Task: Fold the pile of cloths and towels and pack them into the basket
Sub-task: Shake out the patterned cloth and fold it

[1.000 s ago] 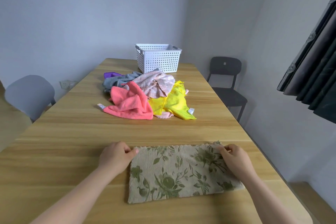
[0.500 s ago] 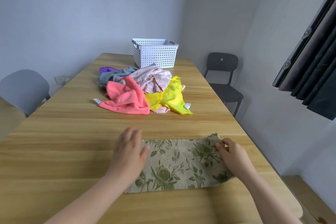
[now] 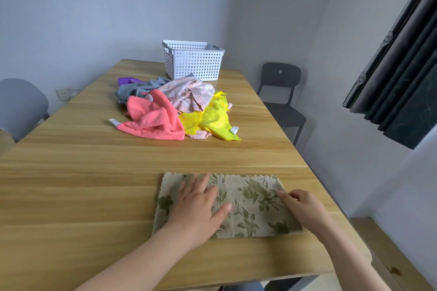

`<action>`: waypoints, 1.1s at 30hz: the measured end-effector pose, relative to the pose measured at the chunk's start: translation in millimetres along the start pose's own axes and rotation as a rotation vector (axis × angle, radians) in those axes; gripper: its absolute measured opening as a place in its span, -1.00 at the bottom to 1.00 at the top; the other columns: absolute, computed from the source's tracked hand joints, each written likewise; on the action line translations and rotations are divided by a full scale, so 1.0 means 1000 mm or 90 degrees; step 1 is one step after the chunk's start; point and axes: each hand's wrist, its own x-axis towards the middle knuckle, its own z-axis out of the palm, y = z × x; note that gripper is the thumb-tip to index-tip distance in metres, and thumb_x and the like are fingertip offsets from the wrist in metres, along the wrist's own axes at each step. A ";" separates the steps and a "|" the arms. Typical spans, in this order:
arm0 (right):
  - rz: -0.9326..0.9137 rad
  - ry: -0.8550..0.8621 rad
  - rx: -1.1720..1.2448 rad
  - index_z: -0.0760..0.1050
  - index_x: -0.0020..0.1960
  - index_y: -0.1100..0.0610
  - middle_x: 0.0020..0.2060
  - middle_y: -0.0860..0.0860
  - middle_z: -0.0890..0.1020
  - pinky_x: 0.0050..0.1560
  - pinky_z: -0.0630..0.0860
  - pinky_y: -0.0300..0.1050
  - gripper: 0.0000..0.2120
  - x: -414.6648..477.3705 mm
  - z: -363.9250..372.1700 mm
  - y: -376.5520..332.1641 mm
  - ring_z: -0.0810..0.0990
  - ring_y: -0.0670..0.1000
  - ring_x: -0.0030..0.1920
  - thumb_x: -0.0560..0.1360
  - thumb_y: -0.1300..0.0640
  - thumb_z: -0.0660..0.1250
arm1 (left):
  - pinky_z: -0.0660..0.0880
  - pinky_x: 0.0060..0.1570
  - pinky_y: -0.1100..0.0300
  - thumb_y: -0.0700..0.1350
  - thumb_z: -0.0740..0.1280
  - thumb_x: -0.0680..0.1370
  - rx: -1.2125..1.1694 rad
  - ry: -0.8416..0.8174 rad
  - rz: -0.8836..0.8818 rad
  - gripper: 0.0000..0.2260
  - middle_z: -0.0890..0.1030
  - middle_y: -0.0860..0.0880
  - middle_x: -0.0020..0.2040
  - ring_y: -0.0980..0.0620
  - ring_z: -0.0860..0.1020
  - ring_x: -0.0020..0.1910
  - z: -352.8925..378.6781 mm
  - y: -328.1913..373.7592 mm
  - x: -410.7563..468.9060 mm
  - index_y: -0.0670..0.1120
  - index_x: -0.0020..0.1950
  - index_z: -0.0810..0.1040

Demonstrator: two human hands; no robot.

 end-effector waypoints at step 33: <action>-0.276 -0.016 0.000 0.48 -0.16 0.06 -0.53 -0.05 0.52 -0.57 0.26 -0.30 -0.87 -0.048 0.064 -0.168 0.41 -0.14 -0.63 0.50 0.01 0.30 | 0.53 -0.26 0.35 -0.20 0.27 0.57 -0.510 0.252 -0.165 -0.86 0.66 0.06 -0.17 0.25 0.61 -0.25 -0.024 -0.103 -0.053 -0.05 0.04 0.59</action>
